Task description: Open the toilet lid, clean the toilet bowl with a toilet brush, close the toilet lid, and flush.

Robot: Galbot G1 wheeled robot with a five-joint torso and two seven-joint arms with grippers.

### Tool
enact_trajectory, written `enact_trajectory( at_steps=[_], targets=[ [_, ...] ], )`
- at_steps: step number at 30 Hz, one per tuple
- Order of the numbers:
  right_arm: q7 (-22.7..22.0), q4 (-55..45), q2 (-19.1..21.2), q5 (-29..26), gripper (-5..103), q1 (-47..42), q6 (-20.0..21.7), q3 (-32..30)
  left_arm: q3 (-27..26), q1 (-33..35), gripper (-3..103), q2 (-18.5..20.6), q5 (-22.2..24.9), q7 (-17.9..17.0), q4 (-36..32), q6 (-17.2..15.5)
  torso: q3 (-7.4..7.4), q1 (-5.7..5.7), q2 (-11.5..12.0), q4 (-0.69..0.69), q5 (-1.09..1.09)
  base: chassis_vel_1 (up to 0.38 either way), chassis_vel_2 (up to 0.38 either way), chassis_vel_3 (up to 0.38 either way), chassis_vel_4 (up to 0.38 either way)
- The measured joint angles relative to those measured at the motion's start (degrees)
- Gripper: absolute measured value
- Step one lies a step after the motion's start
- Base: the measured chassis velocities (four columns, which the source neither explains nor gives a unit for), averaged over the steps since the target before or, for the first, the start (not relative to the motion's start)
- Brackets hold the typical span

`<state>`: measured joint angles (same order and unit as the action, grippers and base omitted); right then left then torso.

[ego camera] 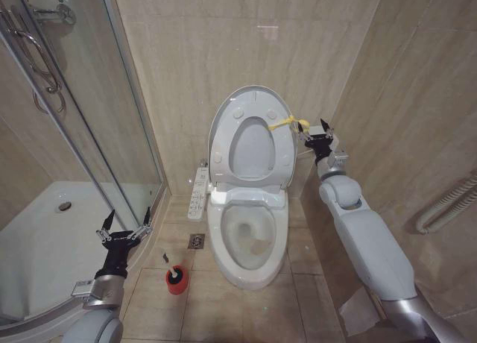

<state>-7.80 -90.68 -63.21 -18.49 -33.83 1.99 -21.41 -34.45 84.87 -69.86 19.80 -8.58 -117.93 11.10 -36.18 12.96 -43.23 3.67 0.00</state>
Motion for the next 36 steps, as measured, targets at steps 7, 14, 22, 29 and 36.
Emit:
enact_trajectory(
  at_steps=[7,14,22,29,36],
  targets=[
    [0.8,-3.4,1.7,-0.9,87,-2.6,0.3,-0.8,0.0,0.0,100,0.0,0.0,0.0,0.0,0.0,0.00,0.00,0.0,0.00,-0.01,0.000,0.000,0.000,0.000],
    [1.6,-7.1,3.7,-2.3,100,-5.7,0.8,-1.7,0.0,0.0,100,0.0,0.0,0.0,0.0,0.0,0.00,0.00,0.0,0.00,-0.01,0.000,0.000,0.000,0.000],
    [1.1,-11.8,3.9,-4.0,100,-10.2,1.9,-3.9,0.0,0.0,100,0.0,0.0,0.0,0.0,0.0,0.00,0.00,0.0,0.00,-0.01,0.000,0.000,0.000,0.000],
    [-1.3,-19.4,2.4,-6.5,100,-21.0,2.6,-7.5,0.0,0.0,100,0.0,0.0,0.0,0.0,0.0,0.00,0.00,0.0,0.01,0.00,0.000,0.000,0.000,0.000],
    [-4.8,-25.8,-0.1,-5.7,100,-28.8,3.0,-9.2,0.0,0.0,100,0.0,0.0,0.0,0.0,0.0,0.00,-0.01,0.0,0.01,-0.01,0.000,0.000,0.000,0.000]
  ],
)
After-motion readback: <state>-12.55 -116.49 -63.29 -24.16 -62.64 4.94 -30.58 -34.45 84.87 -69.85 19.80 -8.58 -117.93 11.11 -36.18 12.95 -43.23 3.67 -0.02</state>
